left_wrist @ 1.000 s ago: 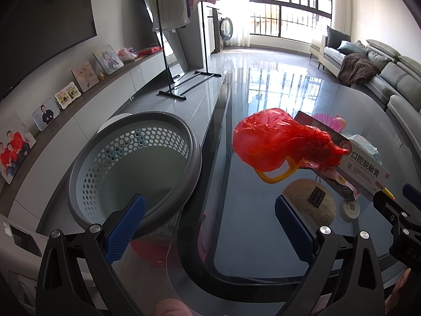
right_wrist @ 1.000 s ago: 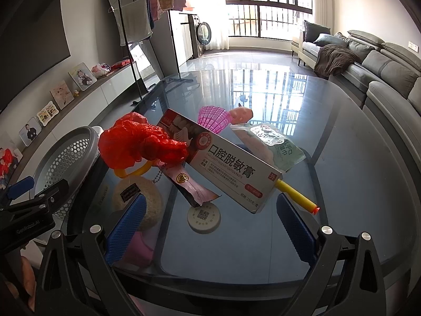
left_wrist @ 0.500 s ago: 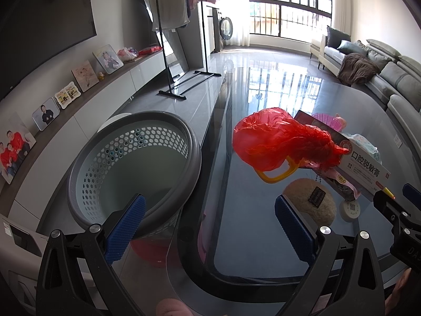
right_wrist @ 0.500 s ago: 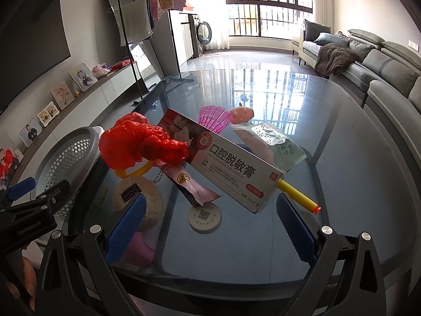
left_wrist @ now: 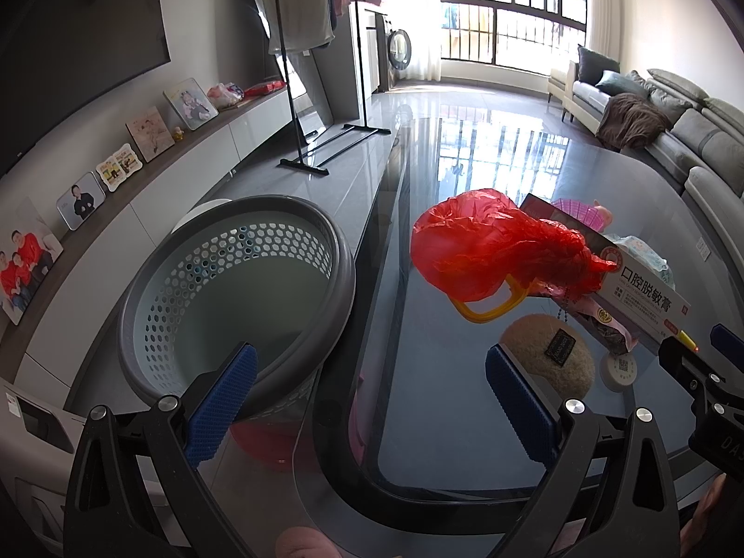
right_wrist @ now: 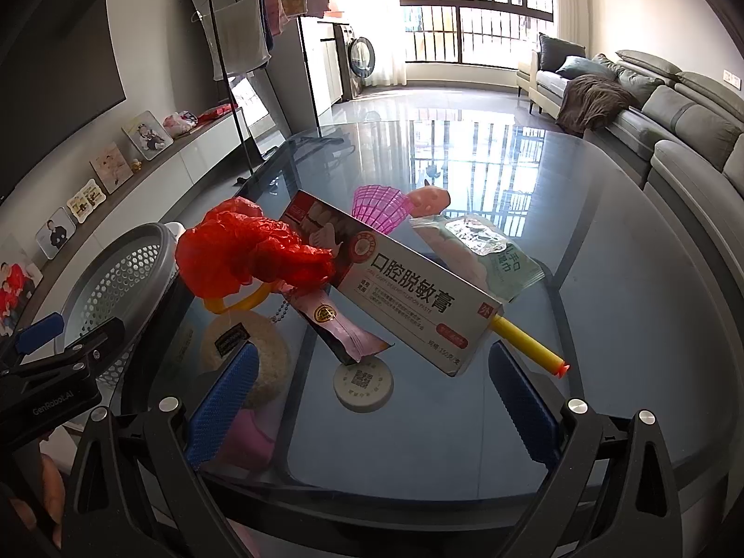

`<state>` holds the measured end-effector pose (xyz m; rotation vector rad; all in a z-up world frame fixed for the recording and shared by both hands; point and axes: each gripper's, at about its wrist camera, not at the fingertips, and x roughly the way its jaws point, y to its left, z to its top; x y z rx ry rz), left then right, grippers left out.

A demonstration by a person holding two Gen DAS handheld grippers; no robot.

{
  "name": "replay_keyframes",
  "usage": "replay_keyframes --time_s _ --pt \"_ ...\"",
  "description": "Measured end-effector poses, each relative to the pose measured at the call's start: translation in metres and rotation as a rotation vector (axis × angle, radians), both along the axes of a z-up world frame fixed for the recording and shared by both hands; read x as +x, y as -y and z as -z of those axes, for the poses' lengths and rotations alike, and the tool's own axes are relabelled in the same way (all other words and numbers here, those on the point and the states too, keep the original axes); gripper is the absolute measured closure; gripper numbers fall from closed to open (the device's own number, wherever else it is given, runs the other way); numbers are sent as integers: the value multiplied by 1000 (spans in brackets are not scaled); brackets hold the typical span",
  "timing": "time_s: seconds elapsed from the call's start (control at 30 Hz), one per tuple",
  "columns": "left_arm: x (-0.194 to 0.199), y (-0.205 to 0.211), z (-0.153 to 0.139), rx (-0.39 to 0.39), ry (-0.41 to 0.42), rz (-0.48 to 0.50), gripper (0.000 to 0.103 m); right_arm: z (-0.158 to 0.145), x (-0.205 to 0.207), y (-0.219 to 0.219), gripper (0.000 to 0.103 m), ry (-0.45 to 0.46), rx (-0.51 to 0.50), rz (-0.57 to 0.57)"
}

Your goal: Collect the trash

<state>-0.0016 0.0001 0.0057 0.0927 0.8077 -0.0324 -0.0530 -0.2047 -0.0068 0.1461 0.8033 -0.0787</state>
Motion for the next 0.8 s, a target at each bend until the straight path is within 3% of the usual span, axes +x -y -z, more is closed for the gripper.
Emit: replay_keyframes --time_s 0.8 --pt "5 5 17 -23 -37 23 6 8 -1 27 8 -13 38 -1"
